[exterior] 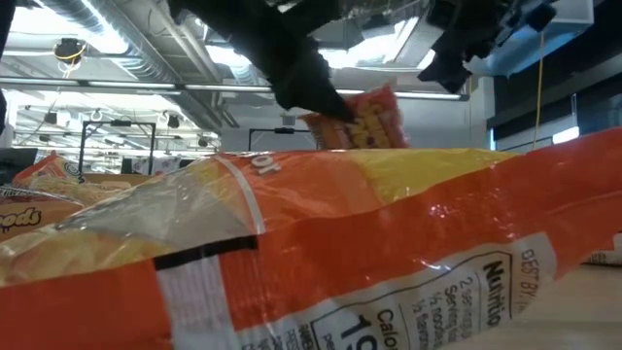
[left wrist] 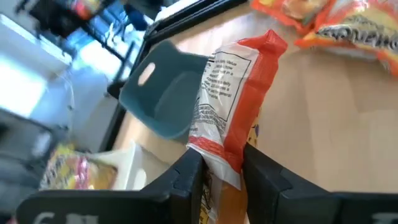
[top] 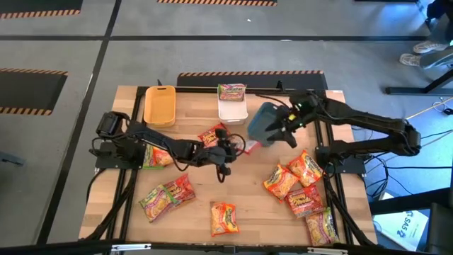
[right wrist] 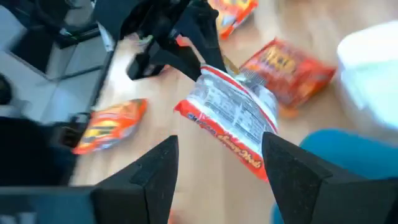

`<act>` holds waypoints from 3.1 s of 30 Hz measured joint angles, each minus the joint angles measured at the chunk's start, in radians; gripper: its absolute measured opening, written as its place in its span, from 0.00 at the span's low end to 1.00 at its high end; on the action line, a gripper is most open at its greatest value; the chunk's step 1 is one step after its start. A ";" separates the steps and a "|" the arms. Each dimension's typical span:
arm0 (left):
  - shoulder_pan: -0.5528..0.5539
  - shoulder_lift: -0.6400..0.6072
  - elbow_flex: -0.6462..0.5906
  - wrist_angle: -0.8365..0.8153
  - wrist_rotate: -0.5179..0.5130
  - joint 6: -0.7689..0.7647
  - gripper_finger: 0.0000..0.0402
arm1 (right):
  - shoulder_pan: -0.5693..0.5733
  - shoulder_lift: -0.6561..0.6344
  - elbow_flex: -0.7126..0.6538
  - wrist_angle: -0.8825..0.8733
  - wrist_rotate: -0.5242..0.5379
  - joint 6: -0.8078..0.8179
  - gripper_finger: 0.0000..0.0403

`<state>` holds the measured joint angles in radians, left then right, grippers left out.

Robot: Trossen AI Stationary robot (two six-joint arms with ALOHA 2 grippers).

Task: Sort Maruchan noodles
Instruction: Put the red noodle pack into the blue bin

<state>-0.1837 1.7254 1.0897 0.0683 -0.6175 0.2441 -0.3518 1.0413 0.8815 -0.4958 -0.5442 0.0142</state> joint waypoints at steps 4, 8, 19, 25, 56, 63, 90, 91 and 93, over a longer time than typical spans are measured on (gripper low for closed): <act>-0.007 -0.058 0.000 -0.073 0.027 -0.159 0.20 | 0.084 -0.051 -0.114 0.244 0.069 -0.055 0.53; -0.009 -0.077 0.001 -0.106 0.034 -0.272 0.19 | 0.155 -0.049 -0.218 0.451 0.120 -0.071 0.53; 0.025 -0.078 0.000 -0.058 0.137 -0.349 0.19 | 0.263 -0.042 -0.252 0.504 0.314 0.129 0.53; 0.027 -0.078 0.000 -0.045 0.160 -0.342 0.19 | 0.262 -0.011 -0.251 0.507 0.349 0.164 0.57; 0.006 -0.079 0.000 0.132 0.154 -0.186 0.20 | 0.275 0.241 -0.196 0.575 0.316 0.063 0.34; 0.004 -0.079 0.000 0.117 -0.028 -0.228 0.27 | 0.273 0.236 -0.124 0.428 0.349 0.064 0.23; -0.159 -0.199 -0.151 -0.383 -0.254 -0.479 0.30 | -0.223 0.259 0.036 -0.158 0.395 0.011 0.25; -0.154 -0.199 -0.168 -0.353 -0.253 -0.479 0.30 | -0.253 0.268 0.028 -0.163 0.366 0.011 0.25; -0.146 -0.199 -0.196 -0.289 -0.254 -0.478 0.30 | -0.306 0.289 0.013 -0.162 0.307 0.011 0.26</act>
<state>-0.3295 1.5269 0.8938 -0.2210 -0.8715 -0.2344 -0.6581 1.3306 0.8949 -0.6577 -0.2377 0.0248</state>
